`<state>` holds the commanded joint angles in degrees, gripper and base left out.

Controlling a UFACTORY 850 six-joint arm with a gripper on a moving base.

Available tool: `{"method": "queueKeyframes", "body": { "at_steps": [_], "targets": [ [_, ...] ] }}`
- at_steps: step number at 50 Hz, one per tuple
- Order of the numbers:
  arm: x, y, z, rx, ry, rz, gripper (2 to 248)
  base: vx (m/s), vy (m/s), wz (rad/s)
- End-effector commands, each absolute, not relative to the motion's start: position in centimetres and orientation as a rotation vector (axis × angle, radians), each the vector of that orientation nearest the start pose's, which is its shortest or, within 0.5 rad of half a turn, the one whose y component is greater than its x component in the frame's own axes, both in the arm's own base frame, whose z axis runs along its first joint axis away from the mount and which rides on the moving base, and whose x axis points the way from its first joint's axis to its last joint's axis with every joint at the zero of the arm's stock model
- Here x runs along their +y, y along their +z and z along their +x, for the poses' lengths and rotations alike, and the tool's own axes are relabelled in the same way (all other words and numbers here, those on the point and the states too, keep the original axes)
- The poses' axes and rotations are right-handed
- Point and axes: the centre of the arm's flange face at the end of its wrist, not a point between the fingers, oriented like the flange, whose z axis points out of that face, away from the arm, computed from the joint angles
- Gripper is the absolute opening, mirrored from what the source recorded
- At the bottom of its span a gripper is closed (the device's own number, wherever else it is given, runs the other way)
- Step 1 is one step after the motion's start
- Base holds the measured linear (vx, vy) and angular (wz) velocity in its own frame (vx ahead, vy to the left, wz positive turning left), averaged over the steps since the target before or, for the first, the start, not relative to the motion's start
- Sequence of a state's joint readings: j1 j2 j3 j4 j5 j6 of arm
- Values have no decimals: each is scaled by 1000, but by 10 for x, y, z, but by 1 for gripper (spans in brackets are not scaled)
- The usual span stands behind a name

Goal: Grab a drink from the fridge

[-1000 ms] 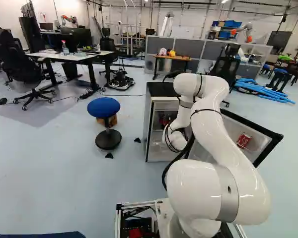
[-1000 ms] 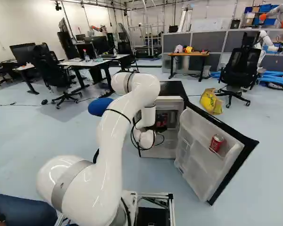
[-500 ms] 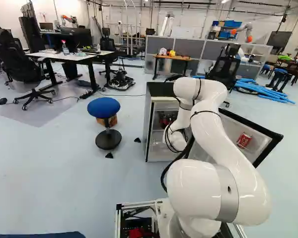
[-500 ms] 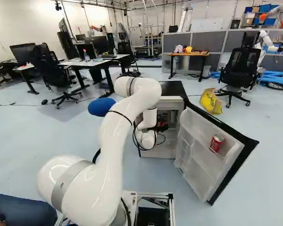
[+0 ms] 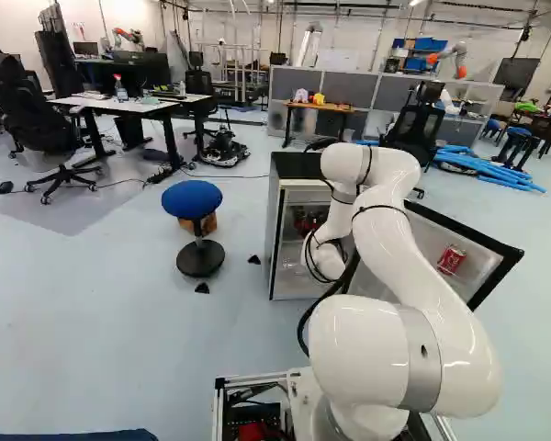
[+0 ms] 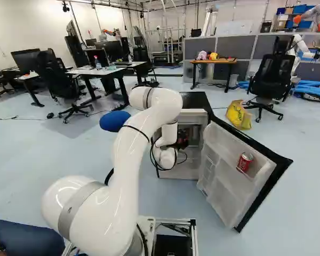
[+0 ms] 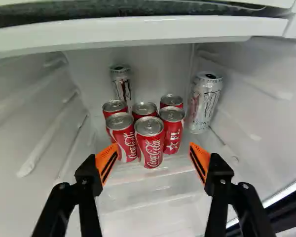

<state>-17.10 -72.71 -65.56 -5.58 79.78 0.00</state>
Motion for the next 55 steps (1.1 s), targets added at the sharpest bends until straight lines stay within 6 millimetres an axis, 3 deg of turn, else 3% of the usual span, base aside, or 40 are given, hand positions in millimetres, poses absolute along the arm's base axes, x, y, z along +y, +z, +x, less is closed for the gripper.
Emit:
{"method": "queueKeyframes", "body": {
  "at_steps": [4, 5, 9, 10, 14, 15, 55],
  "targets": [
    [-155, 12, 532, 276, -1921, -2609, 201, 0, 0, 0],
    [-155, 12, 532, 276, -1921, -2609, 188, 0, 0, 0],
    [-155, 12, 532, 276, -1921, -2609, 188, 0, 0, 0],
    [-155, 12, 532, 276, -1921, -2609, 176, 0, 0, 0],
    [-155, 12, 532, 276, -1921, -2609, 176, 0, 0, 0],
    [-155, 12, 532, 276, -1921, -2609, 166, 0, 0, 0],
    [-155, 12, 532, 276, -1921, -2609, 168, 0, 0, 0]
  ]
}}
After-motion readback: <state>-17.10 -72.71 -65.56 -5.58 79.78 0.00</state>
